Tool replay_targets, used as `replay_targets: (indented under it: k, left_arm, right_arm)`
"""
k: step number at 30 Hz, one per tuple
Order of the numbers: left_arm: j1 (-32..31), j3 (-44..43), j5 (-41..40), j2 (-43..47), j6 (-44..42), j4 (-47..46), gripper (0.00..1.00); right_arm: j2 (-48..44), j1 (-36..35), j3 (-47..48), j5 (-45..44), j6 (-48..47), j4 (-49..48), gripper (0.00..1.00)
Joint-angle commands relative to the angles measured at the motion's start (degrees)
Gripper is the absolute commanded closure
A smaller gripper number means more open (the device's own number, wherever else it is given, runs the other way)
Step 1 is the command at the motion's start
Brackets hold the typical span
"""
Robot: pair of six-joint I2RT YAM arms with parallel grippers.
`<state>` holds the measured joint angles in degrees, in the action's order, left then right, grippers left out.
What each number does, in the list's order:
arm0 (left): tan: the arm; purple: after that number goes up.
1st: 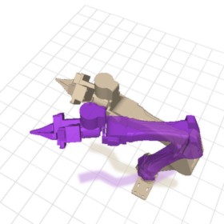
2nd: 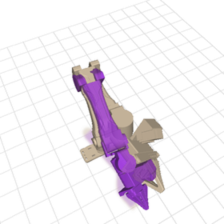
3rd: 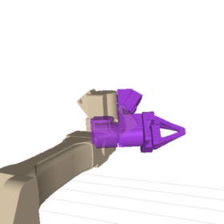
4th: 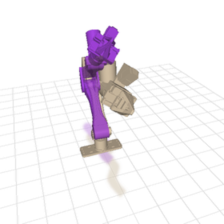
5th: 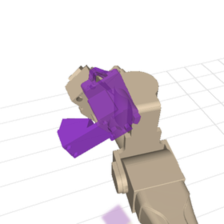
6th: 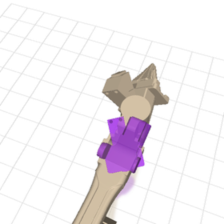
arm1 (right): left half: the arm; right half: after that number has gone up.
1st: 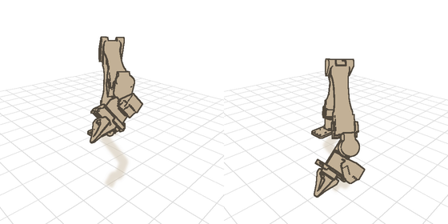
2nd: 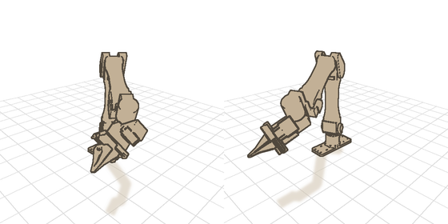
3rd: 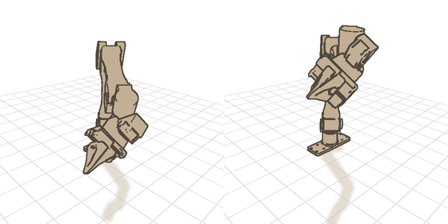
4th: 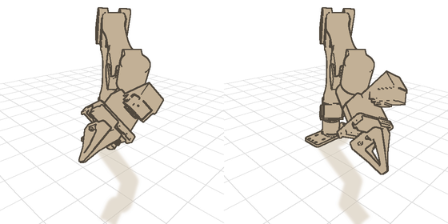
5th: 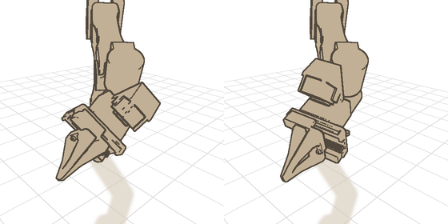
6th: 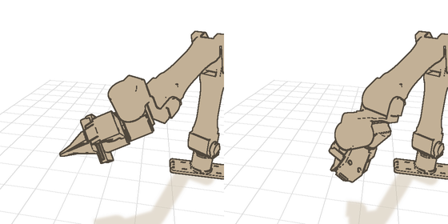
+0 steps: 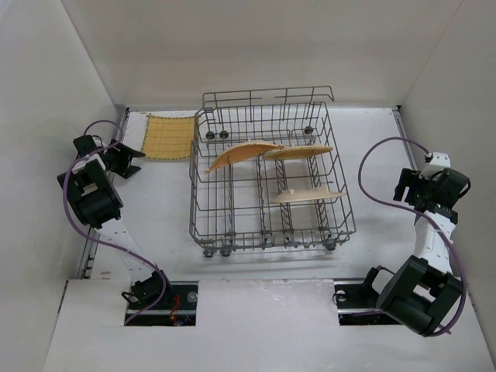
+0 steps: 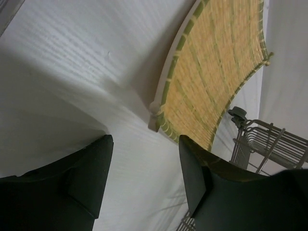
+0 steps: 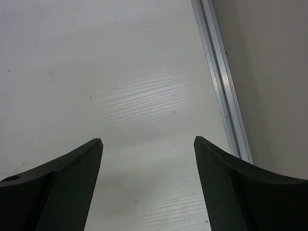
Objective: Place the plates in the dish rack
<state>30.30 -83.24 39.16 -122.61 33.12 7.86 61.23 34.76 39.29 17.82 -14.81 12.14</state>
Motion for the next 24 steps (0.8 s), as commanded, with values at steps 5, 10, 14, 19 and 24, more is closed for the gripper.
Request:
replay_targets:
  k: [5,10,14,19,24]
  left_arm:
    - [-2.0,-4.0,1.6,-4.6,3.1,-4.3,0.36]
    - [-3.4,-4.7,4.2,-7.4,5.1,-7.2,0.23]
    - [-4.3,-4.9,4.7,-9.4,6.7,-8.8,0.15]
    - [-5.1,-7.0,4.1,-12.5,8.8,-8.2,0.11]
    - [-6.0,-8.8,3.6,-15.1,9.6,-8.7,0.19]
  right_arm:
    - [1.3,-0.4,3.5,0.7,-0.2,1.0,0.16]
    - [2.6,-0.3,4.3,1.0,-0.6,1.8,0.16]
    - [3.5,-0.3,5.1,1.3,-0.9,2.9,0.16]
    - [4.3,-0.4,6.0,1.4,-1.1,4.0,0.16]
    - [5.6,-0.5,6.9,1.4,-1.6,5.1,0.17]
